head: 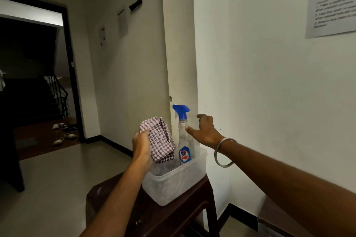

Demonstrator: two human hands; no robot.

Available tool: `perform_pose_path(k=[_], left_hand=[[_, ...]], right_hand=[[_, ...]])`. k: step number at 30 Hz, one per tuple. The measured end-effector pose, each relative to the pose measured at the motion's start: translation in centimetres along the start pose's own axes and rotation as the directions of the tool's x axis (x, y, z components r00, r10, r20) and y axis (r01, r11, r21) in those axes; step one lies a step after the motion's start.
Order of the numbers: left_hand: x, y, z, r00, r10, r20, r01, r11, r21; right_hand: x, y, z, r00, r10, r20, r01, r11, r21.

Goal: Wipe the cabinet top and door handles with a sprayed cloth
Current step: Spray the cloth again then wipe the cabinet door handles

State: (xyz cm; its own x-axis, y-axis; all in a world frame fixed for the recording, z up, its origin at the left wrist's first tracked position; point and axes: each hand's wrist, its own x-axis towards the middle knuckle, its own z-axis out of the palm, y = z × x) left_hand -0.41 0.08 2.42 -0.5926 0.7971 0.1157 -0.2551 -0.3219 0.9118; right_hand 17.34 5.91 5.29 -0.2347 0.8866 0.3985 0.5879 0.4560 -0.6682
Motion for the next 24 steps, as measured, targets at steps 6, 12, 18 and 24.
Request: perform_pose_path(k=[6, 12, 18, 24], left_hand=[[-5.9, 1.8, 4.1, 0.973, -0.031, 0.227, 0.044, 0.998, -0.051], [-11.7, 0.5, 8.4, 0.929, -0.016, 0.37, 0.026, 0.999, -0.023], [-16.2, -4.0, 13.3, 0.855, -0.087, 0.511, 0.002, 0.986, 0.165], [-21.6, -9.3, 17.9, 0.726, -0.186, 0.662, 0.01, 0.966, 0.26]], right_hand=[[-5.5, -1.2, -3.8, 0.977, -0.012, 0.213, -0.063, 0.937, 0.343], [-10.1, 1.0, -7.7, 0.987, 0.05, 0.152, -0.12, 0.859, 0.497], [-15.3, 5.0, -11.3, 0.976, 0.13, -0.176, -0.055, 0.924, 0.379], [-19.7, 10.4, -14.8, 0.909, 0.15, -0.388, -0.079, 0.978, 0.193]])
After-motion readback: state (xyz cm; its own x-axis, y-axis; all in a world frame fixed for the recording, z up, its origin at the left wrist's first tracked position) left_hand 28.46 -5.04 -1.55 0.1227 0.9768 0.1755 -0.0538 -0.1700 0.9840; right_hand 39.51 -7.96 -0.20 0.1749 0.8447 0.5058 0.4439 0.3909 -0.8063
